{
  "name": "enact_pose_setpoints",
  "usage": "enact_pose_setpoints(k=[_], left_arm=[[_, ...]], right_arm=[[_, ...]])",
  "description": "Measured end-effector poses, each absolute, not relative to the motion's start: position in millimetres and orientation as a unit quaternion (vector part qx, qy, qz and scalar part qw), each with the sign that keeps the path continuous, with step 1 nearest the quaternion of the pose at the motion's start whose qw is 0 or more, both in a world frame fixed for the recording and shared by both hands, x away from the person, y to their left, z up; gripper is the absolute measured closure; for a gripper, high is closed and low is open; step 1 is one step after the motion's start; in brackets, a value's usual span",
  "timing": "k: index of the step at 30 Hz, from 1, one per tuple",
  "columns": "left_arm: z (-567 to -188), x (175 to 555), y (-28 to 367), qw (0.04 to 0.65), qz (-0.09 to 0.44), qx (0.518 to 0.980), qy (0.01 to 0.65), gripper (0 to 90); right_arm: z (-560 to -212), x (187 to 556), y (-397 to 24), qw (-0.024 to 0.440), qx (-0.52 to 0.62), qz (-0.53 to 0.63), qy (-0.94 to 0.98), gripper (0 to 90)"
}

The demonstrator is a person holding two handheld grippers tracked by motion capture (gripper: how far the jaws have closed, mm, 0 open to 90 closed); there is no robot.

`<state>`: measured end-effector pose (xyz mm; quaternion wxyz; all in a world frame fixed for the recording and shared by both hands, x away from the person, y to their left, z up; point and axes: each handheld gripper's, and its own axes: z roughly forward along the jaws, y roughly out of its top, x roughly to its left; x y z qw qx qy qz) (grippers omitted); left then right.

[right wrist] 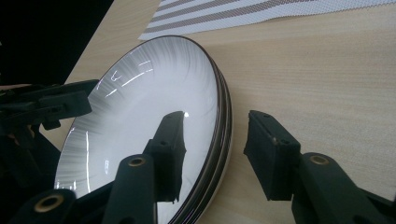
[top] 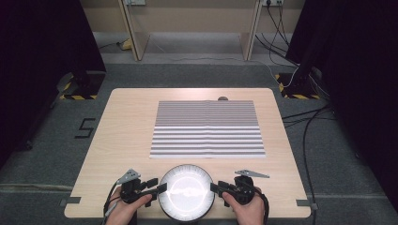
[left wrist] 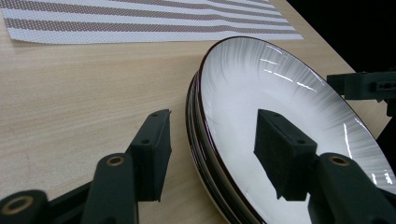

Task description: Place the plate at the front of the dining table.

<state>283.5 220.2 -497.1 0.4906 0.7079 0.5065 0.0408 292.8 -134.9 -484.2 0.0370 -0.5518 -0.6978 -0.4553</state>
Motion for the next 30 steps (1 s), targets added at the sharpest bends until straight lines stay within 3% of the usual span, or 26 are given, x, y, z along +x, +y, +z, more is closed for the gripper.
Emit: enact_pose_setpoints(k=[8,30], left_arm=[[-492.1,284.2,222.3,0.499,0.042,0.698,0.511,49.4],[-491.9,284.8,219.5,0.477,0.036,0.716,0.508,59.2]], right_arm=[[-477.0,291.1,-138.6,0.020,-0.543,-0.449,-0.710,70.1],[-471.1,294.0,-125.5,0.025,-0.535,-0.398,-0.744,84.6]])
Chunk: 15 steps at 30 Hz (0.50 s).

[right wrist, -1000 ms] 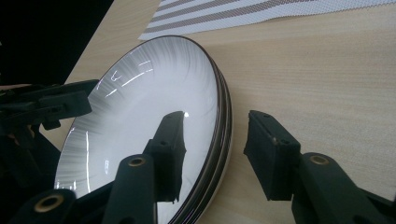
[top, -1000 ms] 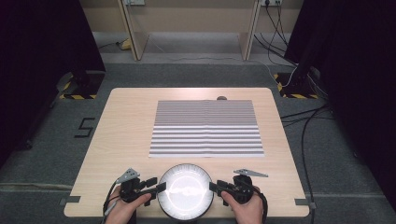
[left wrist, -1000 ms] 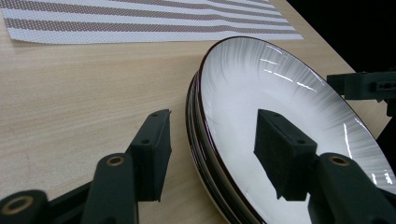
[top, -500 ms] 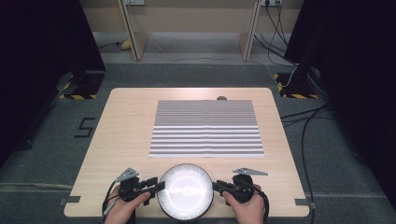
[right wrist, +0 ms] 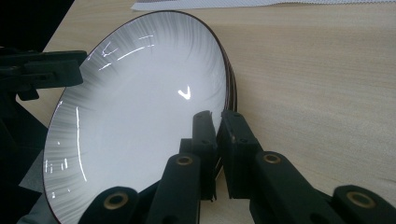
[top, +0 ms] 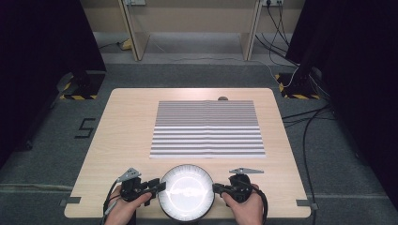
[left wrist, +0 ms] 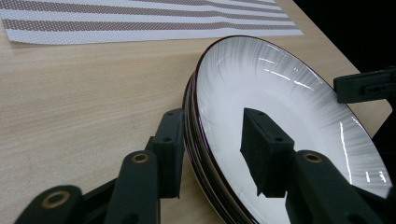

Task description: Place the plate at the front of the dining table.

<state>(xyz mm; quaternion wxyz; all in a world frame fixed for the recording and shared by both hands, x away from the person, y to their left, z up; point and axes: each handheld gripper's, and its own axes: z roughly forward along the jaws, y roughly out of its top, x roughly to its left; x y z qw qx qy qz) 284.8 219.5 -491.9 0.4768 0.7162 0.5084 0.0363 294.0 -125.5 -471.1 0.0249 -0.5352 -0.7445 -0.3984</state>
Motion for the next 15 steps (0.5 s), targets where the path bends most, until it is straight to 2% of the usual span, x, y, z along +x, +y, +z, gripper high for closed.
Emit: enact_pose_setpoints(k=[15], left_arm=[[-492.9,284.5,218.2,0.463,0.039,0.729,0.502,70.8]], right_arm=[[-466.5,297.6,-116.6,0.006,-0.535,-0.377,-0.756,86.1]])
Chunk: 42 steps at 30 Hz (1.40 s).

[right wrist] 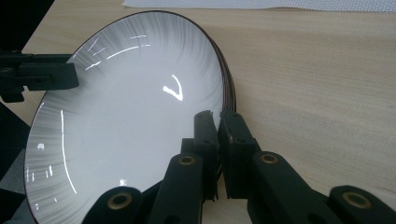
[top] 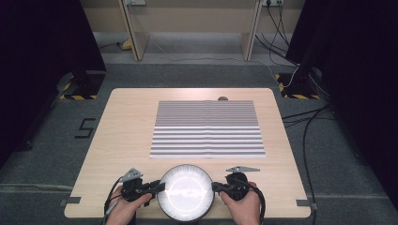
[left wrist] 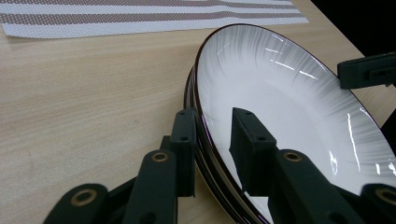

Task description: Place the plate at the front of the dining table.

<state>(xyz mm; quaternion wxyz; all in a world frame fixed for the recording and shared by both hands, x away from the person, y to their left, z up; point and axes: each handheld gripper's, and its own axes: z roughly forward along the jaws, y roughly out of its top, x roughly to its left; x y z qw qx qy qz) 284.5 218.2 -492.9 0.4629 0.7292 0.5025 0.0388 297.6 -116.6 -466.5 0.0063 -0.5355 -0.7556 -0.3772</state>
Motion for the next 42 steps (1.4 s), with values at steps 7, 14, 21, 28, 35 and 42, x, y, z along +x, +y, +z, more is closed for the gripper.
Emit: enact_pose_setpoints(k=[7,14,21,28,35,42], left_arm=[[-491.9,284.5,219.0,0.456,0.035,0.729,0.510,73.7],[-492.3,285.8,218.9,0.457,0.029,0.722,0.518,74.3],[-490.6,288.4,218.0,0.449,0.032,0.720,0.529,75.1],[-490.1,289.8,213.5,0.446,0.043,0.722,0.527,78.4],[-489.6,288.5,212.5,0.445,0.049,0.724,0.525,77.6],[-490.1,287.5,212.7,0.447,0.049,0.722,0.527,77.6]], right_arm=[[-463.8,300.6,-106.2,-0.016,-0.526,-0.361,-0.770,86.3],[-464.5,303.8,-105.0,-0.012,-0.530,-0.360,-0.767,86.3],[-465.8,310.4,-97.5,-0.008,-0.527,-0.354,-0.773,85.9],[-465.8,304.0,-69.8,0.003,-0.475,-0.336,-0.813,90.0],[-452.3,304.9,-102.9,-0.013,-0.530,-0.356,-0.769,86.7],[-453.9,302.3,-108.4,0.013,-0.526,-0.345,-0.778,83.2]])
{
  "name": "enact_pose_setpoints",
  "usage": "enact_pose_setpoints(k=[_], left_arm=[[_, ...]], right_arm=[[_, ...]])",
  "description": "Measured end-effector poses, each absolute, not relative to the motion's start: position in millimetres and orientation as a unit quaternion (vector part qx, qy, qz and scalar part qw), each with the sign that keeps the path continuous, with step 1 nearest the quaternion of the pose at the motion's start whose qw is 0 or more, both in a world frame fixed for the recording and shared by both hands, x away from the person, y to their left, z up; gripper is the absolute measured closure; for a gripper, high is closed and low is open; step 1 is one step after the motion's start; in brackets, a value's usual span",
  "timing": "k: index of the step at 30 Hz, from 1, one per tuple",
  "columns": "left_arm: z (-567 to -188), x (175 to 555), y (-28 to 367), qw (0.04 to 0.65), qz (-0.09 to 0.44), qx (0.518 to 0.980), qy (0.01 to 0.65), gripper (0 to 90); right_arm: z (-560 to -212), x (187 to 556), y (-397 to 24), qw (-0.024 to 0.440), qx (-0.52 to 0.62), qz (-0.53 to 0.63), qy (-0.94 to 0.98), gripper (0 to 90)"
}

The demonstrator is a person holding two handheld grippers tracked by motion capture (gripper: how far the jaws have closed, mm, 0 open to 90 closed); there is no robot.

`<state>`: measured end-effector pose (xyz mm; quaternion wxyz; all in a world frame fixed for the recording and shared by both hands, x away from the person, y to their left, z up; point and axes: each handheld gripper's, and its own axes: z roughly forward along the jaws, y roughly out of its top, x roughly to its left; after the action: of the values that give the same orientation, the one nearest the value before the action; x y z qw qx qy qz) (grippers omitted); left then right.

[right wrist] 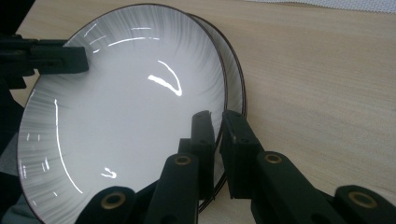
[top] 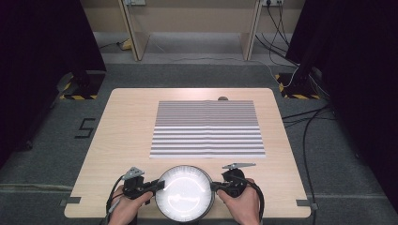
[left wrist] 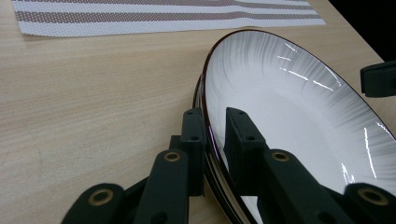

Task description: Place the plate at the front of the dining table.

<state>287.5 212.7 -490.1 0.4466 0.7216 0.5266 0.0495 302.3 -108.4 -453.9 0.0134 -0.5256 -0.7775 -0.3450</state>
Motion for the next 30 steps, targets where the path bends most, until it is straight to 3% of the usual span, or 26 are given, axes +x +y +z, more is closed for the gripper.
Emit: enact_pose_setpoints(k=[11,30], left_arm=[[-489.8,286.7,213.6,0.448,0.053,0.721,0.526,77.6],[-485.3,283.9,222.1,0.463,0.059,0.708,0.529,77.6]], right_arm=[[-459.7,304.3,-107.1,0.041,-0.536,-0.337,-0.773,78.9],[-470.0,305.6,-95.3,0.047,-0.539,-0.341,-0.769,73.9]])
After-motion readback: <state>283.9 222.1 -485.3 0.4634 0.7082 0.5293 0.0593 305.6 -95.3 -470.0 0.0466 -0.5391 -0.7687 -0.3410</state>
